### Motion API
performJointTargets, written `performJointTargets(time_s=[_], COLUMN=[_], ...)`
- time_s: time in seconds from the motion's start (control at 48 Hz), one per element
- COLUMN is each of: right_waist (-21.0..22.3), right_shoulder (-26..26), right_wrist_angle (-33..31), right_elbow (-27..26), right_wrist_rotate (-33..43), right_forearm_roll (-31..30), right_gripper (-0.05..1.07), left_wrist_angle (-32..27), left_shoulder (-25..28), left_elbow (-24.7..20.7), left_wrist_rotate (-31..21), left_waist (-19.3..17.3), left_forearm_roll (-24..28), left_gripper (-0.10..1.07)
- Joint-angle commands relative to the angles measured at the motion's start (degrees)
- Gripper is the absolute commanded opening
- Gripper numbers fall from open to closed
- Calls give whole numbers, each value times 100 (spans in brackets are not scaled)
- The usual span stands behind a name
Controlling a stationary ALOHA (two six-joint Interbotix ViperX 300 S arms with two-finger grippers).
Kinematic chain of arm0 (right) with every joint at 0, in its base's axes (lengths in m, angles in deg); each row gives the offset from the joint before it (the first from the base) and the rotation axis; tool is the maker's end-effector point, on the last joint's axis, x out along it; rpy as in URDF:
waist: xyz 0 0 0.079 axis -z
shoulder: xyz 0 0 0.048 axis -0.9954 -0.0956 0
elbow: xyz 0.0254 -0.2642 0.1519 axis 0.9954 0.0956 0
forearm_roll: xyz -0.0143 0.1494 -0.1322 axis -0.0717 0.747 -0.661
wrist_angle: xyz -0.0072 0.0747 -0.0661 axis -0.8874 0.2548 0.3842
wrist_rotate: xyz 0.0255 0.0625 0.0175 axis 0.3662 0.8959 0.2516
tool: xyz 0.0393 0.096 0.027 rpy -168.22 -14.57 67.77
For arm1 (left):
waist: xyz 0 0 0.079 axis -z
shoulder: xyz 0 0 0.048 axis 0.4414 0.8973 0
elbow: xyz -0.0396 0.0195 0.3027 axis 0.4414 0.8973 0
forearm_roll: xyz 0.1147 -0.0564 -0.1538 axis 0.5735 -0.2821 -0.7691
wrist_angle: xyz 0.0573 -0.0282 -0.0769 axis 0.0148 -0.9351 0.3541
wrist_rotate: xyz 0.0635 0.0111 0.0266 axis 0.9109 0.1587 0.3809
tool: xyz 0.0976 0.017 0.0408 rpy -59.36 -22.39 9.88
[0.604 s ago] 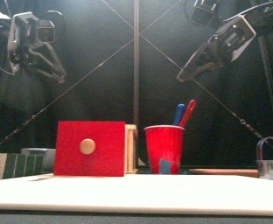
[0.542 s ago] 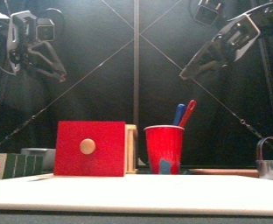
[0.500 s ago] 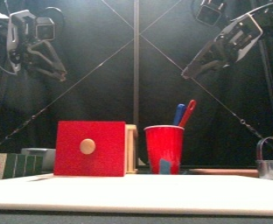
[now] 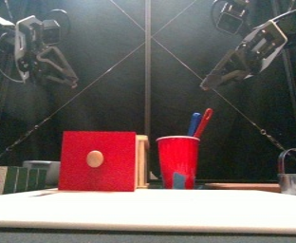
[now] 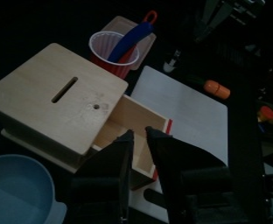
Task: Grab sushi roll
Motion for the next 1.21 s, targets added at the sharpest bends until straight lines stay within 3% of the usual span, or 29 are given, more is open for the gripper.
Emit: performJointTargets(time_s=[0.0, 0.104, 0.25, 0.354, 0.625, 0.75, 0.875, 1.104, 1.188], right_waist=[26, 26, 26, 26, 53, 70, 123, 246, 246], right_shoulder=[53, 44, 9, 9, -35, -79, -114, -123, -123], right_wrist_angle=[44, 44, 44, 44, 44, 44, 44, 44, 70], right_elbow=[-53, -70, -97, -97, -70, -62, -26, 62, 62], right_wrist_rotate=[-9, -9, -9, -18, -35, -26, -35, -26, -26], right_forearm_roll=[-9, -18, -18, -26, -167, -264, -308, -308, -308], right_gripper=[3, 3, 3, 3, 3, 3, 3, 3, 3], left_wrist_angle=[-220, -1116, -3138, -3973, -3612, -3516, -3322, -2382, -2426], left_shoulder=[9, 18, 141, 325, 923, 1160, 1450, 2101, 2312], left_elbow=[-149, -352, -835, -1072, -958, -844, -712, -536, -545], left_wrist_rotate=[9, 26, 26, -9, -105, -149, -352, -791, -896], left_waist=[-53, -44, 35, 88, 132, 149, 167, 202, 237], left_forearm_roll=[-114, -308, -642, -993, -2689, -3190, -3349, -3375, -3401], left_gripper=[64, 64, 67, 73, 102, 104, 103, 103, 103])
